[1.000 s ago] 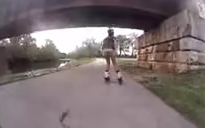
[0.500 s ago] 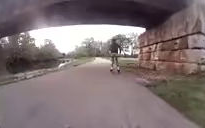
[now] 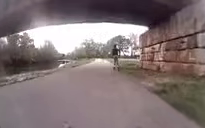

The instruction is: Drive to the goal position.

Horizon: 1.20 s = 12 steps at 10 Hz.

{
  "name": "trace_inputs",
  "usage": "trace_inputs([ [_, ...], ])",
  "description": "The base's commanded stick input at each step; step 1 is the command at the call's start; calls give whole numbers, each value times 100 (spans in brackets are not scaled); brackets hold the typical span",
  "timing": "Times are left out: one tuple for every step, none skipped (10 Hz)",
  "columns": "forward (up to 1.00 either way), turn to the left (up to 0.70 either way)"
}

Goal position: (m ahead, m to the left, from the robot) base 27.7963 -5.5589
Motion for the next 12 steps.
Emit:
trace_inputs([
  [100,0],
  [100,0],
  [100,0],
  [100,0],
  [100,0],
  [100,0],
  [100,0],
  [100,0],
  [100,0],
  [100,0],
  [100,0],
  [100,0],
])
